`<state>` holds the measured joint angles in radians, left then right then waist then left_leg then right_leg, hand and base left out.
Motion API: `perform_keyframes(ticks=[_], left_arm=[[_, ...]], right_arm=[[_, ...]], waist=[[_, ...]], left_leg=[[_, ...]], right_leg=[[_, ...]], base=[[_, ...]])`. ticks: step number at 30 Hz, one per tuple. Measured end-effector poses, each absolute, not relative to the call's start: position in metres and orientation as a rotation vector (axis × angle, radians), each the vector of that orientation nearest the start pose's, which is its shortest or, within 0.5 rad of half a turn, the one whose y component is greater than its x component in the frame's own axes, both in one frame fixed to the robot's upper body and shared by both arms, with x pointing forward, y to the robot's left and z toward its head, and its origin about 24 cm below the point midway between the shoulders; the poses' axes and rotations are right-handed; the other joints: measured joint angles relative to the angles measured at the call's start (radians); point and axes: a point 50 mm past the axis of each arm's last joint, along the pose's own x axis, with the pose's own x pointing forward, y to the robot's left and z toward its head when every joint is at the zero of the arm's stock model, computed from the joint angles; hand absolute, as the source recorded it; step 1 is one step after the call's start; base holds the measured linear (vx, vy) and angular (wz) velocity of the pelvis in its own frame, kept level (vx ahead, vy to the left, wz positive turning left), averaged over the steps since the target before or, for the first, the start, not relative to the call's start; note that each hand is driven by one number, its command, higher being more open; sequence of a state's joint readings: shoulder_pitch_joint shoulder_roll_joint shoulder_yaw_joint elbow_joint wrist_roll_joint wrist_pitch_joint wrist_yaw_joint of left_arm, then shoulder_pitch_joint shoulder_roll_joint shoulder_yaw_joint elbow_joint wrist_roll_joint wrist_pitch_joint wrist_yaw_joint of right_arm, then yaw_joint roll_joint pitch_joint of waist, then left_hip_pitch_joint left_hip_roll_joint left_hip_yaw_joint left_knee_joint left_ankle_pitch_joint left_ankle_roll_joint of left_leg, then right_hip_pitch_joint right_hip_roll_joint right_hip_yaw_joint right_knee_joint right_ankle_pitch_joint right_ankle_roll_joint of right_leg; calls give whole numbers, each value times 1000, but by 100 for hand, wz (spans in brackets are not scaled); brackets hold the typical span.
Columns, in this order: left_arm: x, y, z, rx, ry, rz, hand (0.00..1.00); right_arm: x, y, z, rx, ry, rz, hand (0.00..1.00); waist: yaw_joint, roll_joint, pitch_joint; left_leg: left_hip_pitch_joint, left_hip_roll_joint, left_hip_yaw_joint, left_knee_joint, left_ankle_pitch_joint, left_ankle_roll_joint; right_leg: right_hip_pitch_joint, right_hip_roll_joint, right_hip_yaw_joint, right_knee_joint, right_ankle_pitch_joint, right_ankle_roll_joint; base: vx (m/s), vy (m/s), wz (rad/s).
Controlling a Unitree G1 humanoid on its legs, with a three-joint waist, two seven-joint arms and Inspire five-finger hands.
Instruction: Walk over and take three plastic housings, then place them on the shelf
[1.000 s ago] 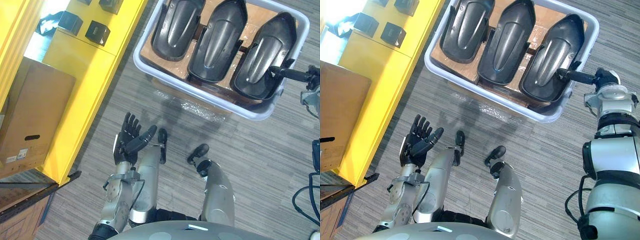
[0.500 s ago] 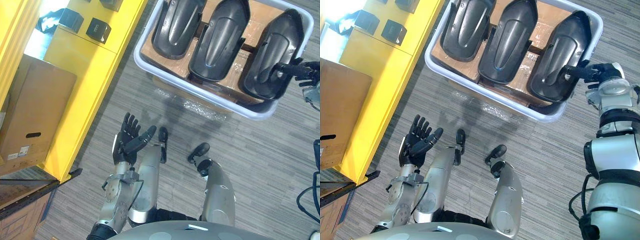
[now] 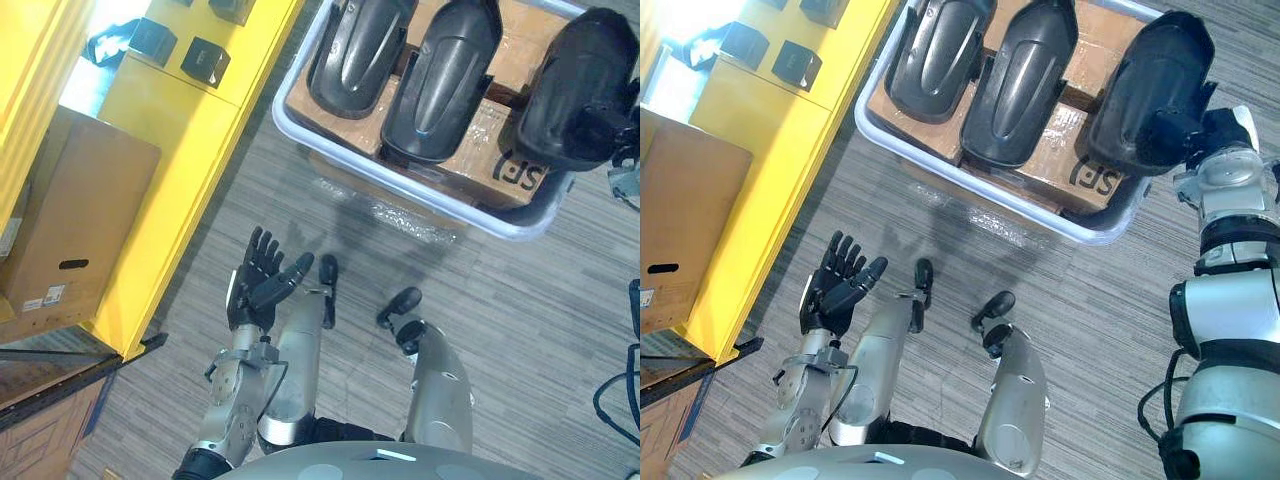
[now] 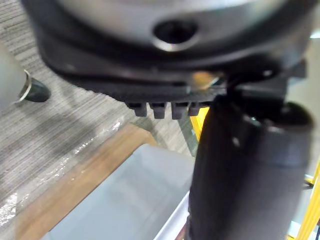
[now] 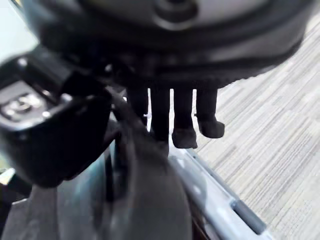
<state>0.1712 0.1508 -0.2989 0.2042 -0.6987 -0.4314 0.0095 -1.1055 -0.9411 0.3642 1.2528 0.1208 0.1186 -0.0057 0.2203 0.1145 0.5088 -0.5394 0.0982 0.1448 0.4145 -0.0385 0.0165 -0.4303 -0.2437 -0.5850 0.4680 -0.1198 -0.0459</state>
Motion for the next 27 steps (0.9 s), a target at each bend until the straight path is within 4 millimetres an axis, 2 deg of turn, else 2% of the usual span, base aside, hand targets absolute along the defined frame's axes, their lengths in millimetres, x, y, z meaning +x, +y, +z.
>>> perform_keyframes(ticks=[5,11,13,16,20,21,24,27], left_arm=[[201,148,-14,-534,42,30,100],[195,154,-14,-535,36,47,100],[195,158,-14,-534,30,56,100],[195,163,-9,-543,1,66,100],[191,173,19,-600,-135,54,100],[192,177,26,-616,-171,49,100],[197,184,39,-608,-232,26,100],[208,183,47,-622,-247,-2,100]], right_arm=[[345,-393,210,-759,274,-554,0],[349,-385,216,-868,190,-588,0],[351,-378,218,-900,148,-590,0],[352,-368,224,-960,51,-624,0],[341,-357,238,-1023,-164,-748,0],[339,-354,240,-1027,-209,-770,0],[331,-352,240,-1033,-280,-817,0],[332,-348,228,-1021,-280,-830,0]], waist=[[-2,0,0],[-5,-2,1],[-6,-10,1],[-7,-33,5],[-27,-75,-1],[-33,-92,-8],[-49,-137,-36],[-70,-159,-64]], left_leg=[[4,0,-2,2,1,1],[24,7,-2,-4,1,1],[31,12,0,-12,2,-3],[61,15,10,-33,7,-9],[145,14,19,-90,19,-18],[166,13,24,-114,25,-21],[208,8,39,-192,52,-25],[251,-1,43,-243,69,-26]], right_leg=[[8,1,-3,0,1,1],[31,13,-3,-17,3,2],[39,23,-2,-30,5,5],[56,29,6,-37,8,5],[129,48,9,-89,19,5],[144,57,15,-113,27,10],[170,74,19,-172,47,18],[200,81,20,-209,60,20]], base=[[0,0,0],[0,0,0],[-5,-16,-5],[25,-17,-7],[55,-14,-4],[40,1,-8],[59,12,-10],[90,34,0]])
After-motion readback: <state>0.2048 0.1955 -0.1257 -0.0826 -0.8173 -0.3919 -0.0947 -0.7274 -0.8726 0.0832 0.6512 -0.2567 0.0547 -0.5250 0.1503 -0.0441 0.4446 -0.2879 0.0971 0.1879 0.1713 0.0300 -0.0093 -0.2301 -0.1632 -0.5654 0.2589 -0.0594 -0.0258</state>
